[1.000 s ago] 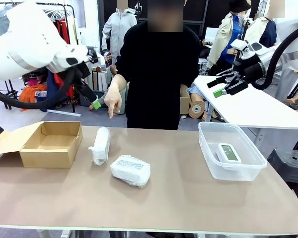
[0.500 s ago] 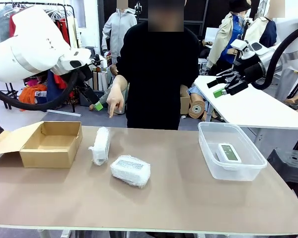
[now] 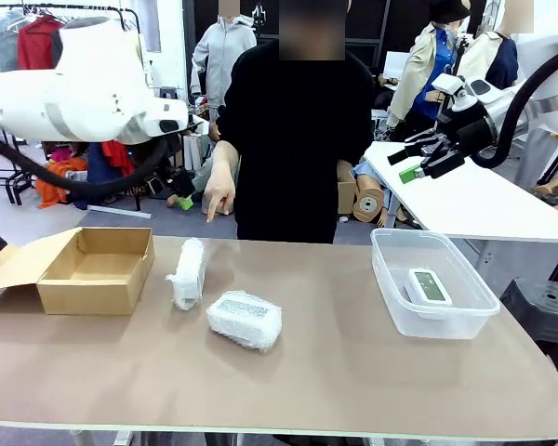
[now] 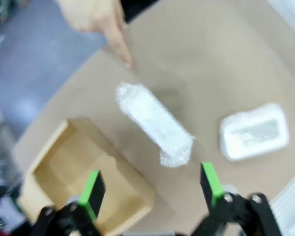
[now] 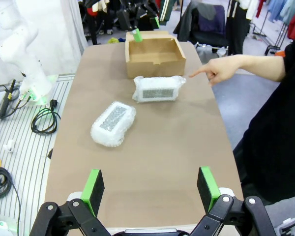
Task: Separate and place wrapped and unwrapped clocks.
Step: Pick up the Digital clock indicated by the person, then if the picked Digital clock is wrapped, place it in the Package Box ; if not, place it in the Organizing box.
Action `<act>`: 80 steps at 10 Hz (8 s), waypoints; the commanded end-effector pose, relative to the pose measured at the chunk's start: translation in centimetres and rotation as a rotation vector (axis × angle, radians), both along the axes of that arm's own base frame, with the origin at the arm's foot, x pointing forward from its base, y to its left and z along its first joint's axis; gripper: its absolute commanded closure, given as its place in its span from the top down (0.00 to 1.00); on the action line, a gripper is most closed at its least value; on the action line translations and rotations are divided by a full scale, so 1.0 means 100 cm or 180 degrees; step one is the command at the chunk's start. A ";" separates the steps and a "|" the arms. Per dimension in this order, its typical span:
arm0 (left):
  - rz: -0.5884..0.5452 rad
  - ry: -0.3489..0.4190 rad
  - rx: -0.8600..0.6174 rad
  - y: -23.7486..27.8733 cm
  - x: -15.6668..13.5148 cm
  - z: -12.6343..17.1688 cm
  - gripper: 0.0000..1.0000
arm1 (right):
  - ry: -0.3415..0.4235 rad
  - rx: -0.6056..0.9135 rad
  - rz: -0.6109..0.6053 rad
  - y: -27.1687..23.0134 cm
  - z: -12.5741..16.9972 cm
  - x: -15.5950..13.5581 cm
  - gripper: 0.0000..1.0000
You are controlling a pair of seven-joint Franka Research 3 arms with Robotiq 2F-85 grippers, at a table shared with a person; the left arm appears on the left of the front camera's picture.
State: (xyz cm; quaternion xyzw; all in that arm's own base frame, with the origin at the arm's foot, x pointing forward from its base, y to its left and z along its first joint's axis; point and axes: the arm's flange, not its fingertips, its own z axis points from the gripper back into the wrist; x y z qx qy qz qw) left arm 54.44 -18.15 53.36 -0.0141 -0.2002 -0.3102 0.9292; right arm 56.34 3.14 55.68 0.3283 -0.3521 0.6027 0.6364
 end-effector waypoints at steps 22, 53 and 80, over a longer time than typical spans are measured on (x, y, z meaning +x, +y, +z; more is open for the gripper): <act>0.1762 0.0482 0.0218 -0.055 0.078 -0.131 1.00 | -0.0024 0.0000 0.0009 0.000 0.001 0.000 1.00; 0.1947 0.0409 0.0534 -0.097 0.014 0.004 0.00 | -0.0024 0.0000 0.0009 0.000 0.001 0.000 1.00; 0.1851 0.0016 0.0323 -0.104 -0.015 0.092 0.00 | -0.0024 0.0000 0.0009 0.000 0.001 0.000 1.00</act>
